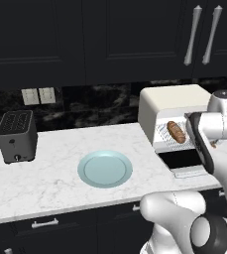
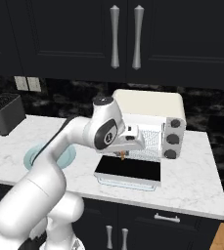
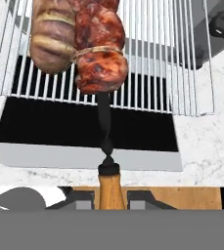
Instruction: Pick up the kebab skewer and baguette bread, and place them inside the toaster oven. Close the toaster oven door and start by setting the timer.
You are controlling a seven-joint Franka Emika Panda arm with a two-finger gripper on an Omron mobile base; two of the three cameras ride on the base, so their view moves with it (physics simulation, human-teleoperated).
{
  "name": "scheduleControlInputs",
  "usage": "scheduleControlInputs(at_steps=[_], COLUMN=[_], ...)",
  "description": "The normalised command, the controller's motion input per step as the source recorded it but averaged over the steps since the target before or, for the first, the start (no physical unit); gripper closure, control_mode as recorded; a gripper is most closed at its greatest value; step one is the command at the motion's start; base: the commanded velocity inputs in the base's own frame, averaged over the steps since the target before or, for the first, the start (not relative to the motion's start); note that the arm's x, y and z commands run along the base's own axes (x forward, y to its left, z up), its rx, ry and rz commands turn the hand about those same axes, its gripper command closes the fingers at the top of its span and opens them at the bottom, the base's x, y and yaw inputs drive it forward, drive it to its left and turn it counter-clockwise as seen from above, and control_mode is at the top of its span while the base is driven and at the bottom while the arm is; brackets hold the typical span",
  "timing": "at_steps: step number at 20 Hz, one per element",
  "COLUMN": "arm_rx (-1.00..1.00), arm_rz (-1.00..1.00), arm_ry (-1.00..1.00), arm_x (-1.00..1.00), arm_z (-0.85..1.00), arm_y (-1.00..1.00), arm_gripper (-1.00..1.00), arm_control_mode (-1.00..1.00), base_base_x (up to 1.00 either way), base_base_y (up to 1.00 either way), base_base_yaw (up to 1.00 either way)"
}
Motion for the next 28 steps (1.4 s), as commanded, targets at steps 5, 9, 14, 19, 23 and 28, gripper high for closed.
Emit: scheduleControlInputs(at_steps=[5, 9, 14, 19, 23, 28], arm_rx=[0.05, 0.07, 0.04, 0.04, 0.04, 0.02], arm_rz=[-0.09, 0.00, 0.00, 0.00, 0.00, 0.00], arm_ry=[0.00, 0.00, 0.00, 0.00, 0.00, 0.00], arm_x=[0.22, 0.34, 0.33, 0.44, 0.20, 0.09], arm_z=[-0.02, -0.02, -0.12, -0.16, -0.31, -0.32], arm_y=[-0.33, 0.00, 0.00, -0.04, -0.10, -0.20], arm_gripper=[1.00, 1.00, 1.00, 1.00, 1.00, 1.00], arm_control_mode=[-1.00, -1.00, -1.00, -1.00, -1.00, -1.00], base_base_x=[0.00, 0.00, 0.00, 0.00, 0.00, 0.00], base_base_y=[0.00, 0.00, 0.00, 0.00, 0.00, 0.00], base_base_yaw=[0.00, 0.00, 0.00, 0.00, 0.00, 0.00])
